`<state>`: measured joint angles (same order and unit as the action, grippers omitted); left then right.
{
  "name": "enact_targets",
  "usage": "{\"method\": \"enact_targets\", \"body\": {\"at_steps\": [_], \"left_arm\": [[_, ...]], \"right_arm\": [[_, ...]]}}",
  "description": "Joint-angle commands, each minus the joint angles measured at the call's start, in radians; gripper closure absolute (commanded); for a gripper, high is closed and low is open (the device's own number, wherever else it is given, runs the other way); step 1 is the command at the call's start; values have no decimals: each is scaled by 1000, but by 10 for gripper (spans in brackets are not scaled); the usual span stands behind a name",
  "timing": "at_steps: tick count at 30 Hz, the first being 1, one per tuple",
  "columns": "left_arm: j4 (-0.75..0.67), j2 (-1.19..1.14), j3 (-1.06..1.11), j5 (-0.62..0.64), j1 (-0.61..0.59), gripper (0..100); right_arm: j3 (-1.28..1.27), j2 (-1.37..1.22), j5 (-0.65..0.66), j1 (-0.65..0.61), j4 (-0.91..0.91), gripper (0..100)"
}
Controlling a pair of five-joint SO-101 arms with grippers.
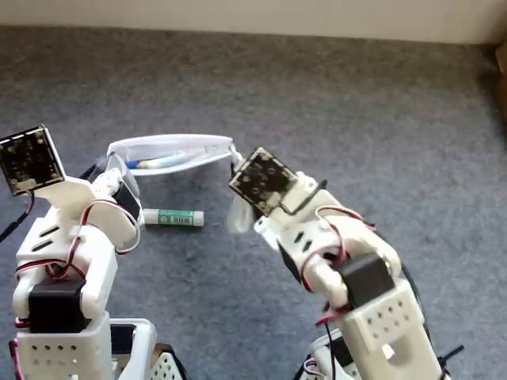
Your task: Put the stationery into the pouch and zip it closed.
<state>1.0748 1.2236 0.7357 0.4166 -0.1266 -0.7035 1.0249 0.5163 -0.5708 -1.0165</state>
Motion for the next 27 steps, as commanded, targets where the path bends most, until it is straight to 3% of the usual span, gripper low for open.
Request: {"method": "enact_targets", "body": {"at_steps": [1, 9, 15, 27], "left_arm": [[-40, -1, -5, 11, 24, 993], [-40, -2, -5, 11, 24, 993], [-40, -2, -5, 11, 15, 993], [-40, -2, -4, 12, -15, 993]], "right_arm": [[4, 77, -94, -68, 173, 993], [-53, -24, -118, -222, 645, 993], [-133, -176, -120, -262, 964, 993], [-156, -252, -123, -314, 1004, 993]]}}
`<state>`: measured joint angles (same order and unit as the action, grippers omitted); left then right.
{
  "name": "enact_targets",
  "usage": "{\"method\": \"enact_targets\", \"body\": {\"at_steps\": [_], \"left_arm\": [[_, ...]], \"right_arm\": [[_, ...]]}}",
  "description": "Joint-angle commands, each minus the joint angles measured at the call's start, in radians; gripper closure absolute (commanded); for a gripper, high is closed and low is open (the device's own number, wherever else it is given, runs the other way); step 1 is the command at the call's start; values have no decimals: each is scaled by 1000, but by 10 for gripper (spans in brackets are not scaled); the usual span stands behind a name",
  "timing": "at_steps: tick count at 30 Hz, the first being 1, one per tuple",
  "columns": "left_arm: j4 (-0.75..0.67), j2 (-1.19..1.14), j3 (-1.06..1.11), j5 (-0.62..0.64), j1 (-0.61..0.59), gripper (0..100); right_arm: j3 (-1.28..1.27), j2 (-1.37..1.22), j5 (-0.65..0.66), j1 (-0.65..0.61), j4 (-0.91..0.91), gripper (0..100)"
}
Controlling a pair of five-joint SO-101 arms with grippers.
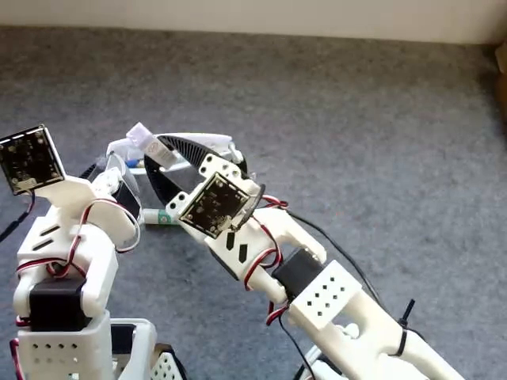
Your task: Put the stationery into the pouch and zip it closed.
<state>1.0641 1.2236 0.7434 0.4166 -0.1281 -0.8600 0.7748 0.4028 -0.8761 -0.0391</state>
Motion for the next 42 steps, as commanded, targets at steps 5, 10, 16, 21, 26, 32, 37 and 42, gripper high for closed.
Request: {"method": "enact_targets", "body": {"at_steps": [5, 10, 16, 21, 26, 32, 37, 42], "left_arm": [[-28, -2, -15, 12, -13, 993], [-25, -2, -15, 12, -13, 993], [-25, -2, -13, 12, -13, 993], [-25, -2, -13, 12, -13, 993], [-25, -2, -15, 12, -13, 993], [-31, -2, -18, 12, -56, 993], [-83, 1, -16, 12, -159, 993], [-135, 5, -18, 15, -288, 993]], "right_arm": [[-8, -53, -9, -7, 27, 988], [-5, -108, -9, -4, 27, 892], [-5, -111, -9, -4, 25, 868], [-2, -111, -8, 4, -35, 830], [82, -77, -8, 21, -177, 793], [176, 65, -8, 65, -447, 793], [185, 182, -8, 108, -679, 793], [117, 188, -5, 114, -796, 793]]}}
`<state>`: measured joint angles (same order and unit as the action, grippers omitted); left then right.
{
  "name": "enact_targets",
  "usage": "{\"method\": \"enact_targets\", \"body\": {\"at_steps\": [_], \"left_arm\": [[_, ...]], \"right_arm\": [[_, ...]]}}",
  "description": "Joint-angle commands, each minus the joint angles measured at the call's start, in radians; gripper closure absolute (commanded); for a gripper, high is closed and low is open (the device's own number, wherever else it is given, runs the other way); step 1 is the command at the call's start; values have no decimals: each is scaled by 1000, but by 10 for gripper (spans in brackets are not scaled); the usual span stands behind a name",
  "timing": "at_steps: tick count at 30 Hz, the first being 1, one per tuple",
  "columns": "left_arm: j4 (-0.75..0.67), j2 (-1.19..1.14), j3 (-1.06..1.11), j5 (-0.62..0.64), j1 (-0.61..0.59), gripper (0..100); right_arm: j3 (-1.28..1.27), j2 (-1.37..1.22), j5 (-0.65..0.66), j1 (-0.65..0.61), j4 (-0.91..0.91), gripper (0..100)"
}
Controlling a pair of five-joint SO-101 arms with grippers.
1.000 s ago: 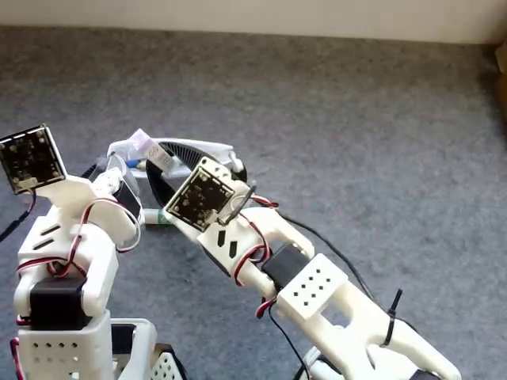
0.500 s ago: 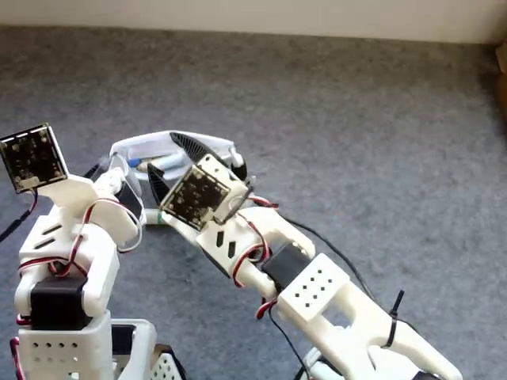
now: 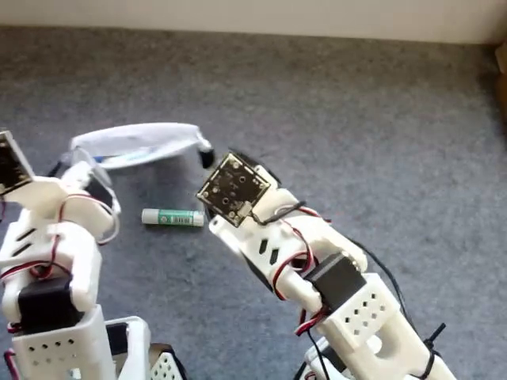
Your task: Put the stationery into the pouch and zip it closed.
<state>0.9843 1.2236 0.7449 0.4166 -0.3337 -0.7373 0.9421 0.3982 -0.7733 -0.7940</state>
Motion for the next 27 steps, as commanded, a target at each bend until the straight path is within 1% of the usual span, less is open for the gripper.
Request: {"method": "enact_targets", "body": {"at_steps": [1, 5, 9, 15, 20, 24, 27], "left_arm": [[-64, 5, -19, 17, -108, 993], [-72, 5, -18, 17, -183, 993], [-72, 7, -18, 17, -232, 993], [-69, 7, -13, 18, -291, 993], [-68, 7, -12, 18, -300, 993], [-66, 7, -12, 18, -300, 993], [-66, 7, -12, 18, -300, 993]], "right_arm": [[-33, 8, 2, 10, -39, 793], [-119, -110, 3, 7, 19, 791], [-108, -332, 2, -18, 74, 789], [156, -696, 3, -67, 70, 789], [375, -929, 5, -91, 65, 788], [535, -1084, 64, -122, -22, 760], [651, -1184, 71, -128, -81, 748]]}}
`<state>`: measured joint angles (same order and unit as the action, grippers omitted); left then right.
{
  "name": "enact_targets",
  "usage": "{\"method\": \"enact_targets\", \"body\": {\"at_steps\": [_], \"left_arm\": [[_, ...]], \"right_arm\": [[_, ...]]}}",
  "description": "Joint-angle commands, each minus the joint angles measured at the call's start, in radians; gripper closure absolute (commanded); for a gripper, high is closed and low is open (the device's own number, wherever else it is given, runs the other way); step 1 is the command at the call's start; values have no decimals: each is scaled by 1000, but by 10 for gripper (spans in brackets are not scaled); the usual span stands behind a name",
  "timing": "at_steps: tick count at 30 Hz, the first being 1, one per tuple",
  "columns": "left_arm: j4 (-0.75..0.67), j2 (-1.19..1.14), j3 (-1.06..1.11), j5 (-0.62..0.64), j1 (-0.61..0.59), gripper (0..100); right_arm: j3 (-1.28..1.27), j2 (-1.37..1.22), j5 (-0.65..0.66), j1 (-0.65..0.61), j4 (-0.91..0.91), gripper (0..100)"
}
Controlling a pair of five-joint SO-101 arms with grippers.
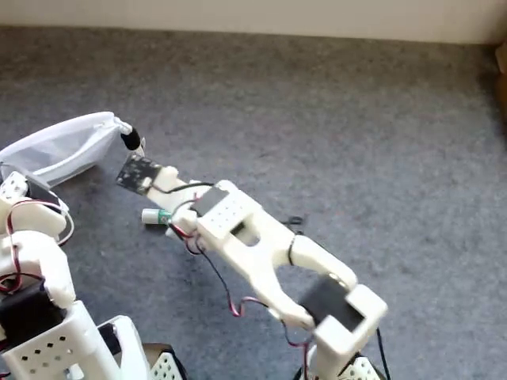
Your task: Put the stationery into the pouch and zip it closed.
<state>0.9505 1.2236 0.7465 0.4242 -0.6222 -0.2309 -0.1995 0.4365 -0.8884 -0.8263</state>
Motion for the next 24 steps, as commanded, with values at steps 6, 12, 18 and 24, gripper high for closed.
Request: {"method": "enact_targets", "body": {"at_steps": [6, 12, 18, 24], "left_arm": [[-32, 7, -13, 11, -7, 993], [-32, 7, -13, 11, -5, 993], [-32, 7, -13, 11, 12, 993], [-31, 7, -13, 12, 124, 993]], "right_arm": [[308, -216, 37, -12, -116, 749], [378, -318, 193, -7, -262, 895], [389, -320, 262, 64, -441, 991], [334, -189, 265, 163, -481, 991]]}}
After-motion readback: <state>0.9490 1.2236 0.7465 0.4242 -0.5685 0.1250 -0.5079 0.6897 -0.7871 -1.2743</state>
